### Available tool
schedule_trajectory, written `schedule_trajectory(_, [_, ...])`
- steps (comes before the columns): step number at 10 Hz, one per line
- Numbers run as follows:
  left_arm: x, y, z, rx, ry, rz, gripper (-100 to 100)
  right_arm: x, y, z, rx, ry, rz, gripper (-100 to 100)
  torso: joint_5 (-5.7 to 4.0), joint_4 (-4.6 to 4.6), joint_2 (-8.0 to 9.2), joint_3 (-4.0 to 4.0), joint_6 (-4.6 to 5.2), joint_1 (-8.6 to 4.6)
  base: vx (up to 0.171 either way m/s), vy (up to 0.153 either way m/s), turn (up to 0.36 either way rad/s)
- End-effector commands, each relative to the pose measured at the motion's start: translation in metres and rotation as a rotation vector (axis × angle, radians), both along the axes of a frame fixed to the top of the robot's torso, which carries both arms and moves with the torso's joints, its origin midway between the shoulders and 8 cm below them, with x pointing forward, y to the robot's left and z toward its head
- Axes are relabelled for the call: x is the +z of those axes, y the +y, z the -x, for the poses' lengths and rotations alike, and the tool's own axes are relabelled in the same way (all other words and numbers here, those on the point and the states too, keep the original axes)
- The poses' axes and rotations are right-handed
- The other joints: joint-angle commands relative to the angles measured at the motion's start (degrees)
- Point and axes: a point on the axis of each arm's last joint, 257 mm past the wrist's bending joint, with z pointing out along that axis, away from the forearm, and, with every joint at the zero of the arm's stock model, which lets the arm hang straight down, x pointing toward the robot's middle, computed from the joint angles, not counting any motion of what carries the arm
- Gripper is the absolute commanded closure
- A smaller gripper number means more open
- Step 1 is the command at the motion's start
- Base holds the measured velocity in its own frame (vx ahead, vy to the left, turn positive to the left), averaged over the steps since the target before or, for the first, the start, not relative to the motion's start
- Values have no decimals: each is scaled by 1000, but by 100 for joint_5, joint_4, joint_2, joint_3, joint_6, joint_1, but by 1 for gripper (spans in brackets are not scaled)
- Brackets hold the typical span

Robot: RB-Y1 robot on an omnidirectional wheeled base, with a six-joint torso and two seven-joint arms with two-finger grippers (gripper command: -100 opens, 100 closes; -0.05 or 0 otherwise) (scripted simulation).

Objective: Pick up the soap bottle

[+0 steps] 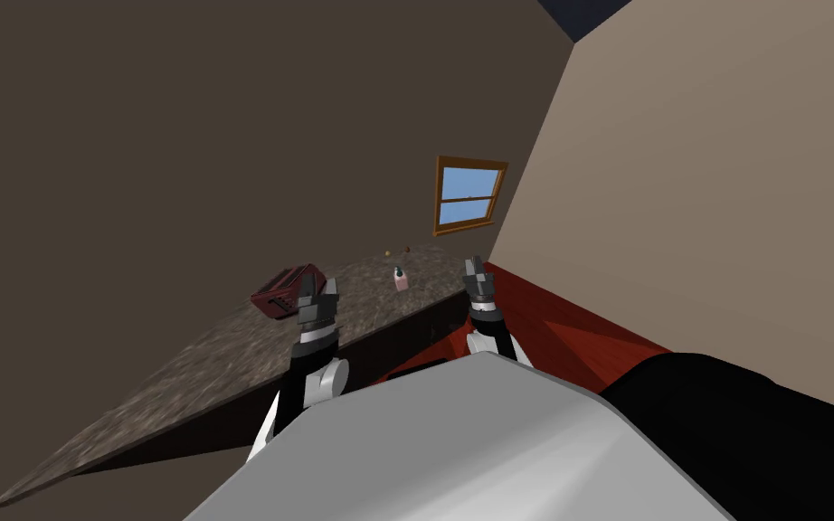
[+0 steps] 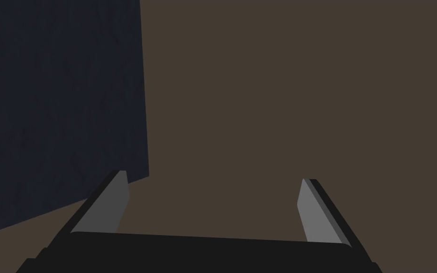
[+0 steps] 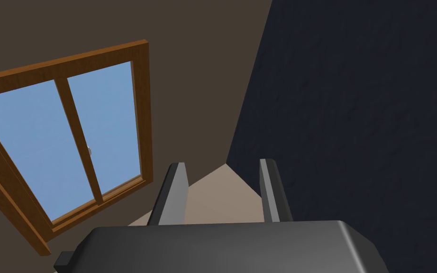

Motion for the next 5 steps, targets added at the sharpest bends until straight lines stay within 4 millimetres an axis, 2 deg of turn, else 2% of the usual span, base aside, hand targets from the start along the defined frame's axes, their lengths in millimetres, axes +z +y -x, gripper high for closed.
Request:
schedule_trajectory(1, [-4,0,-7,-6,30,-6,-100,0,0,0,0,0,0,0,0,0,0,0,0,0,-26,-6,20])
schedule_trajectory(5, [-13,-5,-30,-27,100,-27,-100,0,0,0,0,0,0,0,0,0,-2,-1,0,-1,-20,-6,30])
